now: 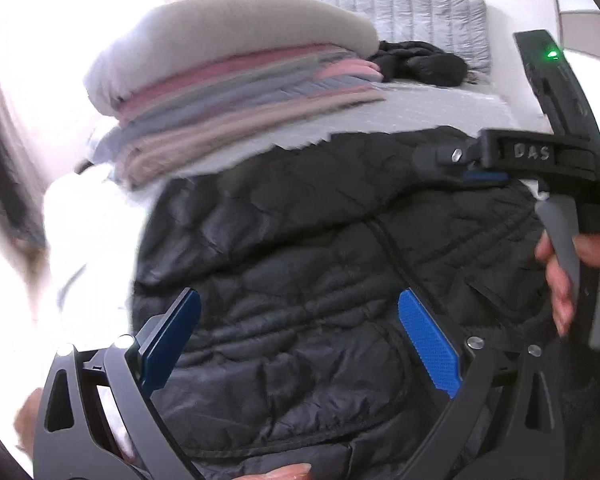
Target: Fold large clothes
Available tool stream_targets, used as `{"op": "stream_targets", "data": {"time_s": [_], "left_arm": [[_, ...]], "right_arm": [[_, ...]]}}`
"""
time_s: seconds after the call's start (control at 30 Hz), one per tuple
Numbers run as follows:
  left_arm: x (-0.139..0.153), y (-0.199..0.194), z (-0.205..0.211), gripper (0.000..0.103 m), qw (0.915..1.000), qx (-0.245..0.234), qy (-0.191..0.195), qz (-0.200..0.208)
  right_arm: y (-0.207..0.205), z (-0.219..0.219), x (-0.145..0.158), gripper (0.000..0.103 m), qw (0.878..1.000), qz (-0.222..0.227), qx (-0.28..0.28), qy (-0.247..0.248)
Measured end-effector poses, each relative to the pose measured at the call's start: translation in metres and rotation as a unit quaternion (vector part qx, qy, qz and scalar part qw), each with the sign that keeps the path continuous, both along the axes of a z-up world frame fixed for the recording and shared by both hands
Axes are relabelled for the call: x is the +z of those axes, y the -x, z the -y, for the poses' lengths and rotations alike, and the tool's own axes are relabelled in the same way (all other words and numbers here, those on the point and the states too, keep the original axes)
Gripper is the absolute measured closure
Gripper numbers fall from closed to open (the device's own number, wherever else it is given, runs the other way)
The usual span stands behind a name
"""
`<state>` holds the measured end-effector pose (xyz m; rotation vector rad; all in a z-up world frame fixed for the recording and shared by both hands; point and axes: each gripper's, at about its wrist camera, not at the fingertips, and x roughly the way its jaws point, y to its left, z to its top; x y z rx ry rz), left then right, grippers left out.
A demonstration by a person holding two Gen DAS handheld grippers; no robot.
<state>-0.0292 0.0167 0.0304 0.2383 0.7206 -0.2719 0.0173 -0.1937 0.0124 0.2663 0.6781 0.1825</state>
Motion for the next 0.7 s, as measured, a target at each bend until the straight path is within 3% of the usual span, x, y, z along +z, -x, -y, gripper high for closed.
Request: {"op": "stream_targets", "data": {"time_s": [0.07,0.17,0.23,0.37,0.5,0.6,0.7], "left_arm": [[-0.004,-0.002,-0.013,0.008,0.9988,-0.004,0.026,-0.041],[0.000,0.016,-0.035,0.008,0.9975,-0.005,0.046,-0.053],[0.002,0.031,-0.050,0.008,0.9969,-0.010,0.052,-0.058],[0.003,0.050,-0.089,0.008,0.9912,0.000,0.092,-0.095],[-0.003,0.063,-0.134,0.008,0.9778,0.040,0.159,-0.130],[-0.012,0.074,-0.164,0.008,0.9641,0.075,0.202,-0.156],[-0.022,0.083,-0.185,0.008,0.9499,0.099,0.238,-0.177]], "right_arm": [[0.009,0.013,0.006,0.007,1.000,-0.012,-0.004,0.014],[0.039,0.045,0.025,0.007,1.000,-0.005,-0.010,-0.017],[0.071,0.076,0.044,0.007,1.000,0.000,-0.023,-0.007],[0.131,0.148,0.057,0.007,0.997,-0.046,-0.060,0.027],[0.205,0.229,0.026,0.007,0.986,-0.111,-0.110,-0.052],[0.237,0.257,-0.010,0.007,0.977,-0.146,-0.109,-0.109],[0.254,0.277,-0.046,0.007,0.961,-0.164,-0.099,-0.200]]}}
